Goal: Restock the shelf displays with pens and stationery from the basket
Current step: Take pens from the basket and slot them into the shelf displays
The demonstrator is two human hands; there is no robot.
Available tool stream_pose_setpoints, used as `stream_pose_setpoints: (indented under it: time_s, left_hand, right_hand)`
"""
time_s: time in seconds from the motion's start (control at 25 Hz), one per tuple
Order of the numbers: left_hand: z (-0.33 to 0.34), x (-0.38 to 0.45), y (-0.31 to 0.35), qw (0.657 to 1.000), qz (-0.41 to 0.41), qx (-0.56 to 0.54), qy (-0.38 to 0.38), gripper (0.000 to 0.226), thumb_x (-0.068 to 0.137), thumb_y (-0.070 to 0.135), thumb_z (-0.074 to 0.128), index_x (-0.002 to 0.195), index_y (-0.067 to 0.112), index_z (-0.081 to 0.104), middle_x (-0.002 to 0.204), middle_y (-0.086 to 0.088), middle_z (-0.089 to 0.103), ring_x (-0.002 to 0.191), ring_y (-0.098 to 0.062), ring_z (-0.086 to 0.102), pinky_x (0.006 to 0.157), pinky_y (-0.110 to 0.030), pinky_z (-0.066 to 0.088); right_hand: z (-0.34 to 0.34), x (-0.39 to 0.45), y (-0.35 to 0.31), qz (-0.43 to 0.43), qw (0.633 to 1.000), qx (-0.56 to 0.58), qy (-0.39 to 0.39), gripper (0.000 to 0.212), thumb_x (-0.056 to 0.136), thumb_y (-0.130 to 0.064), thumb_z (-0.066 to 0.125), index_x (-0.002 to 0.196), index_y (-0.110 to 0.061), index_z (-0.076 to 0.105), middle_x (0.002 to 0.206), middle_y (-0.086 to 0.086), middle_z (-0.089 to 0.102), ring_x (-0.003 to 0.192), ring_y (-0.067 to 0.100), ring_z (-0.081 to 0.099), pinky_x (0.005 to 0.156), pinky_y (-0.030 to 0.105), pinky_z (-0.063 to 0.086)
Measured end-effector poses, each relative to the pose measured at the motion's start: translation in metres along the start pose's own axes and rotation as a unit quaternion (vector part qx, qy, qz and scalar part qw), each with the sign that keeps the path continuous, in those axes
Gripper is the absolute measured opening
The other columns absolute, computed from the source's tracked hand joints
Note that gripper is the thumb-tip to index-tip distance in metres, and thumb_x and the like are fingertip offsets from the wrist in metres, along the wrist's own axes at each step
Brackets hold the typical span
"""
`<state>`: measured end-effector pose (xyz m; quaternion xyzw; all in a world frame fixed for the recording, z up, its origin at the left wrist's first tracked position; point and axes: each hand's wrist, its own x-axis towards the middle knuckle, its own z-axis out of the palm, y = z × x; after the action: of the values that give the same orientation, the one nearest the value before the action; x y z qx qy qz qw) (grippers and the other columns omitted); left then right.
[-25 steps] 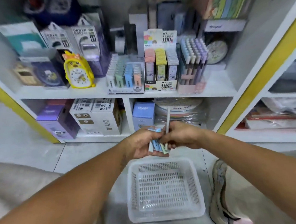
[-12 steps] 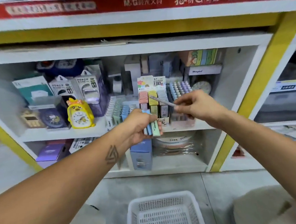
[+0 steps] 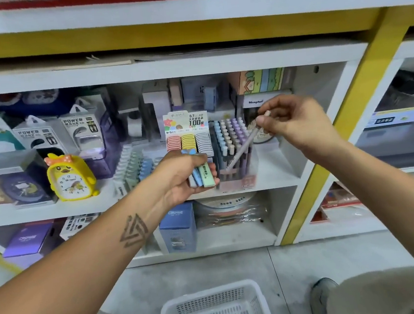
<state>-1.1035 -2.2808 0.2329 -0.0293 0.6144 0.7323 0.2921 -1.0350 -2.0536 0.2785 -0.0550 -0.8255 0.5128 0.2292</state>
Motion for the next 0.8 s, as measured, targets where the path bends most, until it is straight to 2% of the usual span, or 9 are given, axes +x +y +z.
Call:
stream_pose_setpoints:
  time_s: [0.12,0.2,0.28,0.36,0.44,0.64,0.8]
  left_hand:
    - [0.009,0.004,0.002,1.0,0.004,0.0,-0.009,0.007,0.095,0.002,0.058,0.102,0.004,0.057,0.079,-0.017,0.067,0.062,-0.026,0.067,0.053,-0.038,0.059]
    - [0.014,0.006,0.002,1.0,0.003,-0.005,-0.008,0.008,0.095,0.002,0.058,0.103,0.004,0.058,0.079,-0.017,0.067,0.06,-0.026,0.068,0.053,-0.039,0.059]
    - [0.016,0.006,0.001,1.0,-0.001,-0.009,-0.006,0.011,0.094,0.002,0.059,0.105,0.003,0.057,0.078,-0.017,0.068,0.059,-0.026,0.069,0.053,-0.039,0.059]
    - [0.017,0.005,0.001,1.0,-0.006,-0.013,-0.007,0.015,0.094,0.002,0.06,0.108,0.003,0.057,0.079,-0.018,0.068,0.059,-0.027,0.069,0.052,-0.039,0.058]
    - [0.016,0.005,0.001,1.0,-0.008,-0.015,-0.008,0.016,0.093,0.002,0.061,0.109,0.002,0.057,0.08,-0.019,0.068,0.059,-0.028,0.07,0.053,-0.039,0.058]
    - [0.012,0.003,0.003,1.0,-0.004,-0.021,-0.007,0.018,0.092,0.003,0.062,0.11,0.001,0.059,0.076,-0.018,0.071,0.059,-0.027,0.071,0.053,-0.039,0.058]
    - [0.01,0.001,0.005,1.0,0.0,-0.021,-0.008,0.018,0.093,0.002,0.061,0.11,0.001,0.058,0.078,-0.018,0.07,0.061,-0.027,0.071,0.055,-0.042,0.06]
  right_hand:
    - [-0.01,0.0,-0.002,-0.09,0.987,-0.133,0.033,0.021,0.095,-0.014,0.068,0.115,-0.015,0.074,0.093,-0.005,0.074,0.08,0.007,0.07,0.079,0.012,0.054]
    - [-0.012,-0.004,0.0,-0.162,0.96,-0.228,0.029,0.024,0.096,-0.014,0.065,0.118,-0.014,0.073,0.101,-0.007,0.073,0.087,0.001,0.064,0.085,0.01,0.05]
    - [-0.008,-0.008,0.007,-0.194,0.942,-0.273,0.014,0.022,0.096,-0.014,0.066,0.117,-0.015,0.072,0.104,-0.001,0.075,0.089,0.003,0.064,0.086,0.02,0.053]
    - [-0.001,-0.013,0.014,-0.171,0.946,-0.277,-0.015,0.019,0.095,-0.016,0.067,0.114,-0.017,0.067,0.1,0.003,0.075,0.087,0.012,0.068,0.083,0.032,0.056]
    - [0.006,-0.018,0.022,-0.146,0.948,-0.279,-0.046,0.015,0.095,-0.017,0.067,0.107,-0.018,0.059,0.095,0.004,0.072,0.085,0.018,0.068,0.079,0.036,0.057]
    - [0.01,-0.019,0.026,-0.149,0.947,-0.278,-0.067,0.012,0.092,-0.014,0.071,0.094,-0.016,0.06,0.081,-0.002,0.069,0.076,0.009,0.066,0.071,0.032,0.055]
    - [0.01,-0.018,0.025,-0.152,0.947,-0.273,-0.078,0.005,0.091,-0.014,0.072,0.09,-0.013,0.067,0.078,-0.002,0.069,0.074,0.012,0.066,0.069,0.034,0.054]
